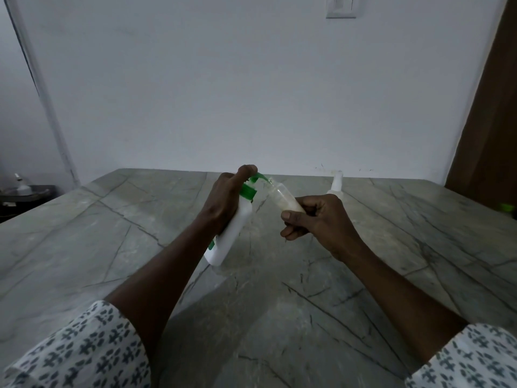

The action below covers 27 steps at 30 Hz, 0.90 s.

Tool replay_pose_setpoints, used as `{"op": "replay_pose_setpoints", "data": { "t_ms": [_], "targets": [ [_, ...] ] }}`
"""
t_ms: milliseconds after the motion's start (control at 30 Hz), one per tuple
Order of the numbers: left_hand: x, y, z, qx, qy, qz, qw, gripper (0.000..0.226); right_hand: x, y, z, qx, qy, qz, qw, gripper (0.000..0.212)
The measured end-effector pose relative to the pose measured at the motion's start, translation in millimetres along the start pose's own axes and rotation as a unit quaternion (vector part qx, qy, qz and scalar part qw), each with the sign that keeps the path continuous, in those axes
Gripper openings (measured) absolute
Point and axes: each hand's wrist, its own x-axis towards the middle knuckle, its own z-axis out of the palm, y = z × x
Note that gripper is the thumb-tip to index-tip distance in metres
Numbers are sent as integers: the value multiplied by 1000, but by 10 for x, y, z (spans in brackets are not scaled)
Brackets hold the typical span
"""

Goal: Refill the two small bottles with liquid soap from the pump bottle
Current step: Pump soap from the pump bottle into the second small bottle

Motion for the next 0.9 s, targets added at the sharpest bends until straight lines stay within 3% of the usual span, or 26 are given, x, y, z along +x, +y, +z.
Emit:
{"op": "replay_pose_setpoints", "data": {
  "t_ms": [133, 233, 433, 733, 900],
  "targets": [
    [26, -30, -9, -10, 18, 4, 1000, 40, 0, 19, 16, -4, -8, 3, 1000, 31],
    [40, -61, -8, -3, 21, 14, 1000, 45, -1, 5, 16, 5, -6, 4, 1000, 30],
    [50, -33, -8, 47, 5, -16, 999, 102, 11, -15, -5, -1, 6, -9, 1000, 27],
    [-4, 18, 11, 39, 27, -29, 998, 50, -4, 28, -5, -6, -6, -4, 1000, 35],
    [13, -11, 5, 33, 26, -20, 999, 51, -1, 24, 2, -6, -9, 2, 1000, 34]
  ]
}}
